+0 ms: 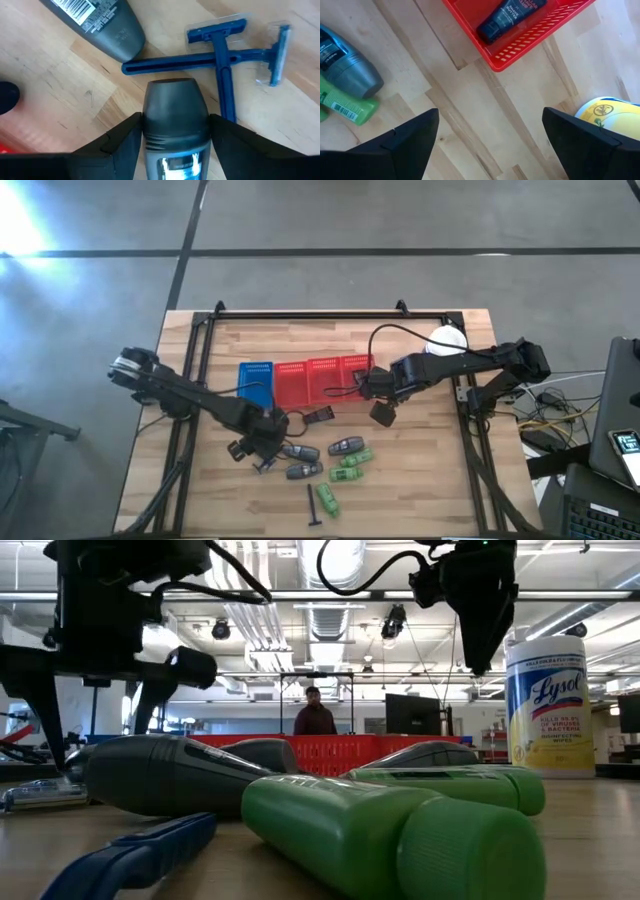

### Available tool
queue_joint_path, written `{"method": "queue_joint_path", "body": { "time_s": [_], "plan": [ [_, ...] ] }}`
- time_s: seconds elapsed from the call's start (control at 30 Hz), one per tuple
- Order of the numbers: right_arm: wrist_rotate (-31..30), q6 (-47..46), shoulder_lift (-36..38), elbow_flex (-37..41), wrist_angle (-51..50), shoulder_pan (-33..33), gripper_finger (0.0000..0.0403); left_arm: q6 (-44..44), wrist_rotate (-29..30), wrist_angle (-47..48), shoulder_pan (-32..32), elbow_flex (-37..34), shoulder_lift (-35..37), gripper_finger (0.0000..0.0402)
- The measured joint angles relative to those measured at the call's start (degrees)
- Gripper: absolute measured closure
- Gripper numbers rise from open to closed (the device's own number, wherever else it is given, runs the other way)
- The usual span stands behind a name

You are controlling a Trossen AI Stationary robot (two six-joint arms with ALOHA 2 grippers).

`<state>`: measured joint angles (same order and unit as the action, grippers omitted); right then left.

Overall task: Pick & Place Travel size toiletries
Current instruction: Put the gray deodorant into the blue bin

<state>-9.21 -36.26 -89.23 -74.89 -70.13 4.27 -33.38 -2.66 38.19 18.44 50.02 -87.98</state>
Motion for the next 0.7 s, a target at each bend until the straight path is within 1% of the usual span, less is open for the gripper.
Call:
{"method": "queue_joint_path", "body": {
  "time_s": [0.27,0.53,0.7],
  "plan": [
    [0.0,0.02,0.0,0.0,0.02,0.0,0.0062,2.76,-0.08,-0.06,-1.12,-0.37,-1.64,0.0172],
    [-1.49,0.03,0.0,0.0,0.12,0.0,0.0043,3.51,-0.21,-0.66,-1.12,-0.48,-3.92,0.0172],
    [-1.49,0.2,0.0,0.0,0.18,0.0,0.0045,3.8,0.36,-0.51,-1.1,-0.56,-4.52,0.0177]
  ]
}}
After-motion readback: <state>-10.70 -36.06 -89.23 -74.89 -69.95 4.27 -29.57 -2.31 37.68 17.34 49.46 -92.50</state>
